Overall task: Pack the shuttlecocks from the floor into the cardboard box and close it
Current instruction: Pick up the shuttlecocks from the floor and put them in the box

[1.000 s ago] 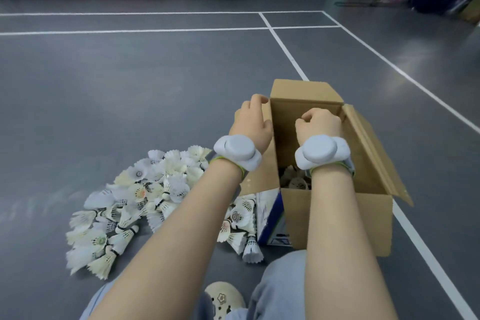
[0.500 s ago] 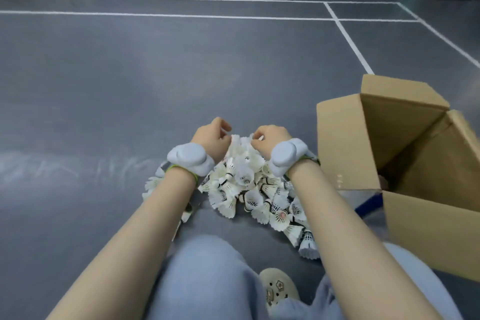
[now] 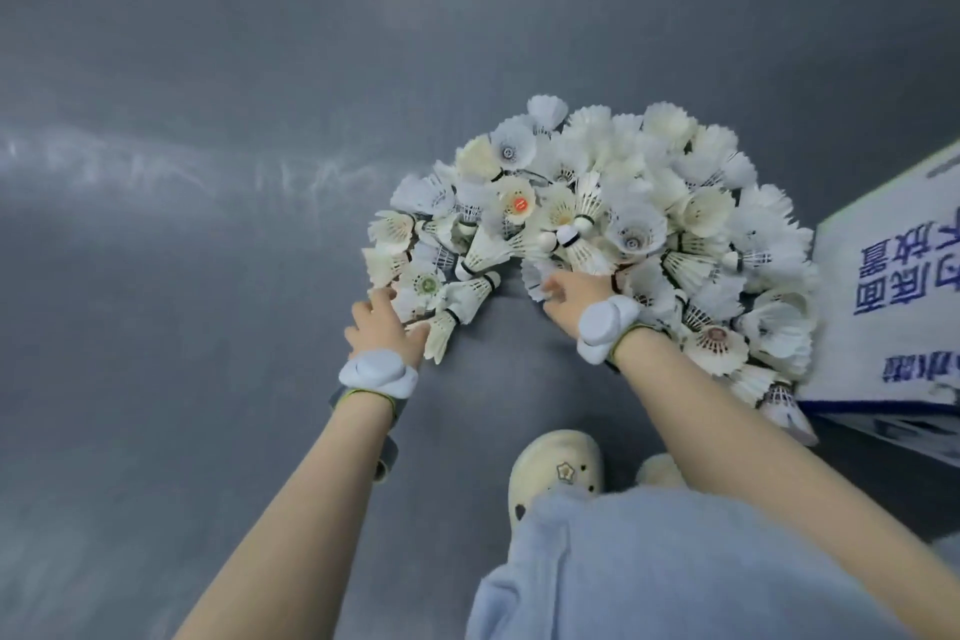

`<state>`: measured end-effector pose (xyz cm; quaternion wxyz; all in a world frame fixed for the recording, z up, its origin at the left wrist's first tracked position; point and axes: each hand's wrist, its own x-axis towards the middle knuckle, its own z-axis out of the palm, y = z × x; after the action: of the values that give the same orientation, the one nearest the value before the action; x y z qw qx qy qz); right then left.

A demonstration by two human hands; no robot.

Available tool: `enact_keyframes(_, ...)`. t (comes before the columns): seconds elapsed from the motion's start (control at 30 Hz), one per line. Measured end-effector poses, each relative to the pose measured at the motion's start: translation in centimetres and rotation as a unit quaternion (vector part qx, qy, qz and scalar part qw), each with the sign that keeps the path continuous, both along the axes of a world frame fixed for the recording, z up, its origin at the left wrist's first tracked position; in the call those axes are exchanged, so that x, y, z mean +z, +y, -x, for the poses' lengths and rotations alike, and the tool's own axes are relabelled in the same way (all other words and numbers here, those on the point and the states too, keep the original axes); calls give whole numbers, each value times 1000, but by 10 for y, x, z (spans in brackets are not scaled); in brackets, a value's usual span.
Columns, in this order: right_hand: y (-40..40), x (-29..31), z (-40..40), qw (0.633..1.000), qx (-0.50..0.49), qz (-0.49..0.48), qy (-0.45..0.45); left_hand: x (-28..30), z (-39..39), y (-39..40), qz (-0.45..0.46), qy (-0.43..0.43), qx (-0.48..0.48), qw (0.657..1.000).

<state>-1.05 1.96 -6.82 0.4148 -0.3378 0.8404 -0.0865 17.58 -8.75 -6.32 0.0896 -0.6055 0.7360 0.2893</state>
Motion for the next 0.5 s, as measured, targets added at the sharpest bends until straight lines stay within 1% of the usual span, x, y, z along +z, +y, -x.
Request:
enact_keyframes(0.13,-13,-26,-13,997,10,76,-23,-38,5,2,28,5,-16,999)
enact_keyframes(0.27,-36,-43,-17,993,90,70,-32,-59,20,-12,28,26,-26,999)
enact_keyframes(0.33,-45,-51,-18,991,106,74,-30,-63,24,-18,22,24,-32,999)
enact_keyframes(0.47,-58,-74,-20,987,140,56,-53,-68,26,-28,9,-59,-41,997)
enact_keyframes(0.5,-60,-78,-22,986,151,50,-48,-67,23,-29,-1,-61,-36,998)
